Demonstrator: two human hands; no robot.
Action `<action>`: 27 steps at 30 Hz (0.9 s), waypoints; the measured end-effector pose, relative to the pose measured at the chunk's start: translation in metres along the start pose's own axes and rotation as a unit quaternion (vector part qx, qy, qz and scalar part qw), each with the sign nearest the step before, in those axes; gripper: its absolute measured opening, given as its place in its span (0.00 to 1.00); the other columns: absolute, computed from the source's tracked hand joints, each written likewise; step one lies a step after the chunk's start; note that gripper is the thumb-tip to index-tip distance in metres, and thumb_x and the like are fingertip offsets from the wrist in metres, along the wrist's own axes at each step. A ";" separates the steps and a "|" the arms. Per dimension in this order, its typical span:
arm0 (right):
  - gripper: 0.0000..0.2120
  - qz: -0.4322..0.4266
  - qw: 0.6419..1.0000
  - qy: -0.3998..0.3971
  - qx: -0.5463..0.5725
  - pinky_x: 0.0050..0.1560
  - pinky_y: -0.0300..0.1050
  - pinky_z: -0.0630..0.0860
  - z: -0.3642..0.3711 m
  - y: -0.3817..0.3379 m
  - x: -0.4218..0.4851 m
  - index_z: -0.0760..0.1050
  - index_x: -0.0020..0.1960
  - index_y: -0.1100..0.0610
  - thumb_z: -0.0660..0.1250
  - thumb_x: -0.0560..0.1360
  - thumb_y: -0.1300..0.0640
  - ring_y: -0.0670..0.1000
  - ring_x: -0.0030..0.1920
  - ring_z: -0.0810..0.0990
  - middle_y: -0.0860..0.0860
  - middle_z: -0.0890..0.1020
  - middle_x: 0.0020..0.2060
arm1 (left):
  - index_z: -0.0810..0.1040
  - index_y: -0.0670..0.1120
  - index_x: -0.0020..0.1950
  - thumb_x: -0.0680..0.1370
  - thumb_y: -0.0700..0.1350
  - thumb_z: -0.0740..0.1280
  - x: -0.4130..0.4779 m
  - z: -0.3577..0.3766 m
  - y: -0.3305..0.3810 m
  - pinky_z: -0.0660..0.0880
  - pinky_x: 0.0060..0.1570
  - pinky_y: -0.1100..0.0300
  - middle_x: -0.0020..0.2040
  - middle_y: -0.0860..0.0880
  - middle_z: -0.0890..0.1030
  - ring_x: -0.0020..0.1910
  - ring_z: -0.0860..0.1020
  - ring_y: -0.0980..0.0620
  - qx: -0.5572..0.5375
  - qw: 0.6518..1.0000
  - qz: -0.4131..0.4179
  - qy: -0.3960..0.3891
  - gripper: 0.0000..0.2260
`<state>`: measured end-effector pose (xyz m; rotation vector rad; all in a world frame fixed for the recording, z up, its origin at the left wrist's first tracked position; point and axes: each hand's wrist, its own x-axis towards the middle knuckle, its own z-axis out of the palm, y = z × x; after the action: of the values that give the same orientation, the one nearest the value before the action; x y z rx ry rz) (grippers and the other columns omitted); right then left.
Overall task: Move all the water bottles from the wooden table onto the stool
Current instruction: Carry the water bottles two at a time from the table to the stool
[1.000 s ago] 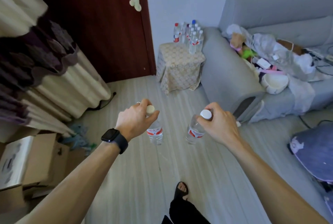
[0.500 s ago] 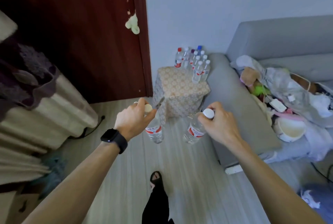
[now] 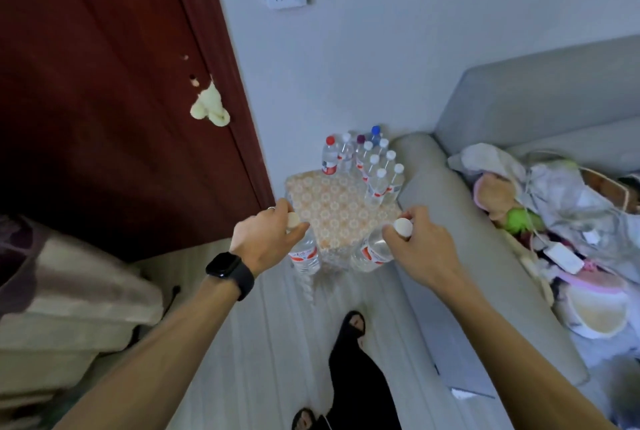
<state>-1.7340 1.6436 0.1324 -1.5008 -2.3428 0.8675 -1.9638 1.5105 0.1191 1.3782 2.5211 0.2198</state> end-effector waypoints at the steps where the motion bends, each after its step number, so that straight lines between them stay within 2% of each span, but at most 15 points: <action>1: 0.13 -0.002 1.000 -0.006 -0.003 0.43 0.48 0.66 0.001 0.001 0.022 0.65 0.51 0.52 0.67 0.77 0.46 0.64 0.49 0.79 0.58 0.82 0.48 | 0.68 0.51 0.56 0.79 0.66 0.57 0.021 0.002 0.002 0.75 0.42 0.51 0.50 0.51 0.81 0.46 0.81 0.43 0.001 1.000 -0.003 -0.004 0.19; 7: 0.12 -0.011 0.998 -0.053 -0.012 0.41 0.47 0.64 0.007 -0.002 0.144 0.63 0.49 0.50 0.65 0.77 0.47 0.55 0.38 0.70 0.50 0.75 0.38 | 0.67 0.51 0.55 0.79 0.66 0.57 0.134 0.005 0.017 0.76 0.43 0.50 0.48 0.50 0.82 0.47 0.81 0.43 0.000 0.999 -0.039 -0.035 0.19; 11: 0.11 -0.013 0.995 -0.091 -0.037 0.40 0.47 0.66 0.017 -0.003 0.208 0.63 0.50 0.52 0.63 0.79 0.48 0.53 0.36 0.72 0.47 0.74 0.36 | 0.66 0.49 0.59 0.79 0.65 0.59 0.190 0.015 0.020 0.76 0.44 0.50 0.49 0.49 0.82 0.47 0.81 0.43 -0.017 0.996 -0.071 -0.048 0.21; 13: 0.11 -0.012 0.993 -0.108 -0.047 0.40 0.47 0.66 0.028 -0.003 0.236 0.63 0.52 0.52 0.63 0.79 0.48 0.48 0.33 0.72 0.45 0.73 0.36 | 0.66 0.48 0.62 0.79 0.64 0.59 0.217 0.025 0.018 0.77 0.46 0.49 0.50 0.48 0.82 0.48 0.81 0.43 -0.028 0.994 -0.085 -0.057 0.22; 15: 0.11 -0.006 0.991 -0.118 -0.057 0.41 0.46 0.66 0.040 -0.004 0.265 0.64 0.53 0.53 0.63 0.80 0.48 0.48 0.35 0.71 0.45 0.73 0.38 | 0.65 0.47 0.64 0.79 0.64 0.59 0.247 0.037 0.012 0.77 0.46 0.49 0.51 0.48 0.82 0.48 0.81 0.43 -0.028 0.993 -0.094 -0.073 0.23; 18: 0.13 0.001 0.987 -0.139 -0.078 0.41 0.47 0.67 0.062 0.000 0.304 0.64 0.56 0.56 0.62 0.80 0.48 0.54 0.40 0.71 0.49 0.71 0.41 | 0.63 0.45 0.68 0.80 0.63 0.59 0.287 0.058 0.003 0.76 0.41 0.51 0.50 0.46 0.82 0.46 0.81 0.43 -0.001 0.989 -0.093 -0.115 0.26; 22: 0.18 0.002 0.975 -0.185 -0.124 0.38 0.50 0.75 0.099 0.010 0.348 0.64 0.61 0.59 0.60 0.80 0.47 0.57 0.43 0.82 0.52 0.79 0.41 | 0.56 0.44 0.76 0.81 0.60 0.60 0.331 0.082 -0.008 0.72 0.36 0.54 0.54 0.45 0.81 0.47 0.81 0.43 0.020 0.984 -0.086 -0.158 0.31; 25: 0.22 -0.001 0.966 -0.205 -0.156 0.36 0.47 0.69 0.126 0.016 0.374 0.62 0.67 0.61 0.59 0.81 0.47 0.57 0.43 0.83 0.55 0.83 0.43 | 0.57 0.45 0.75 0.82 0.59 0.60 0.358 0.101 -0.018 0.69 0.32 0.55 0.49 0.47 0.81 0.41 0.79 0.45 0.036 0.979 -0.074 -0.186 0.29; 27: 0.25 -0.004 0.964 -0.207 -0.168 0.38 0.47 0.72 0.140 0.015 0.389 0.59 0.72 0.61 0.58 0.82 0.48 0.57 0.46 0.83 0.56 0.83 0.48 | 0.60 0.45 0.73 0.82 0.59 0.60 0.375 0.115 -0.022 0.71 0.31 0.55 0.47 0.48 0.80 0.38 0.78 0.47 0.037 0.979 -0.069 -0.187 0.26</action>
<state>-1.9659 1.9427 -0.0360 -1.5490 -2.9231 0.8872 -2.1411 1.8156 -0.0536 1.1366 2.3125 -0.1485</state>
